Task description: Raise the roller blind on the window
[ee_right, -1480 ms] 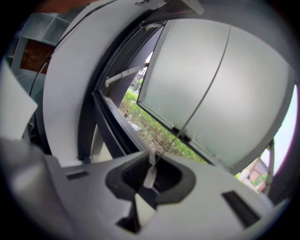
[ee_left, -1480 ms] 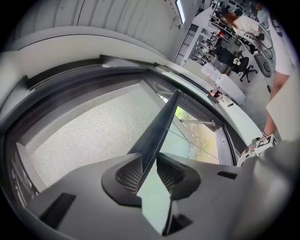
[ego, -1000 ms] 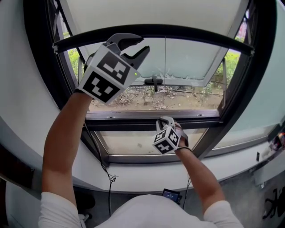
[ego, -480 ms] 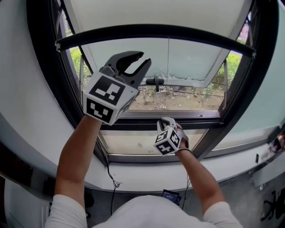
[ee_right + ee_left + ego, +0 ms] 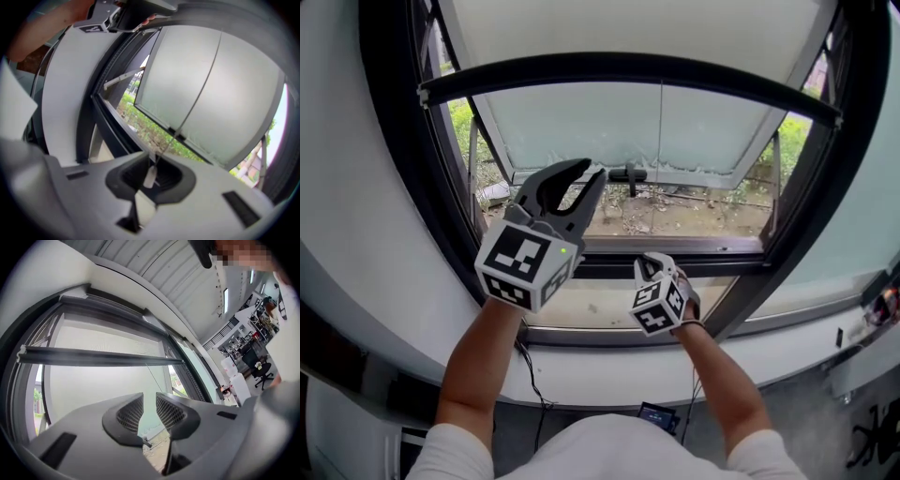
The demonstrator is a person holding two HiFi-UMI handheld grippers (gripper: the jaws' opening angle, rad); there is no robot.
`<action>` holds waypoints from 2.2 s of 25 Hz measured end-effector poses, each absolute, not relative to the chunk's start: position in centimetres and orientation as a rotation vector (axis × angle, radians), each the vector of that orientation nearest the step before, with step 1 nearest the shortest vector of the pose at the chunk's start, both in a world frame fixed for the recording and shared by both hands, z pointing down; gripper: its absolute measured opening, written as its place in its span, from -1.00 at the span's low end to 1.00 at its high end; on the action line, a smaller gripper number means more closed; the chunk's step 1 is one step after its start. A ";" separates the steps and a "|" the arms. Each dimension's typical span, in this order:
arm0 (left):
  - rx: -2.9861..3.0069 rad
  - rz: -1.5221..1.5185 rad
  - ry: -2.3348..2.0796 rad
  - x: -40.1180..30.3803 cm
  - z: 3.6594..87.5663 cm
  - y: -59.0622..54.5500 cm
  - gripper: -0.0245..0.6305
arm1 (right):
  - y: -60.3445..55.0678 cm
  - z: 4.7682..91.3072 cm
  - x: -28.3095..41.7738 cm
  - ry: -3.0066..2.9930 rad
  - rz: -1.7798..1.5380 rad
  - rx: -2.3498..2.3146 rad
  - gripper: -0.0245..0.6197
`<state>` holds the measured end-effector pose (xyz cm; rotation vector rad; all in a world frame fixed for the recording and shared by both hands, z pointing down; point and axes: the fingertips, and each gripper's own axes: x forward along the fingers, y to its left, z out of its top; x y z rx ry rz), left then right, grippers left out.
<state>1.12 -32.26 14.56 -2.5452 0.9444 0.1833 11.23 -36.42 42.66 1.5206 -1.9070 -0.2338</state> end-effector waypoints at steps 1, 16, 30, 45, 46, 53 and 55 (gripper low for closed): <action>-2.558 0.187 0.948 1.0 15.2 -32.2 -0.63 | -36.4 42.5 11.2 -1.916 -0.232 1.522 -0.76; -2.773 0.276 1.059 -2.5 23.7 -30.7 -0.63 | -34.9 39.7 11.2 -2.007 -0.220 1.608 -0.76; -2.954 0.276 1.065 -3.3 30.7 -27.6 -0.63 | -32.5 34.1 10.5 -2.072 -0.351 1.678 -0.76; -3.072 0.200 1.009 -2.4 34.2 -26.3 -0.63 | -31.7 30.2 10.3 -2.116 -0.437 1.713 -0.76; -3.072 0.199 1.007 -2.3 34.2 -26.3 -0.63 | -31.7 29.8 10.2 -2.121 -0.448 1.715 -0.76; -3.071 0.190 1.016 -2.7 34.4 -26.1 -0.63 | -31.1 27.3 9.9 -2.140 -0.527 1.743 -0.76; -3.070 0.190 1.017 -2.8 34.3 -26.1 -0.63 | -30.9 26.6 9.8 -2.144 -0.547 1.752 -0.76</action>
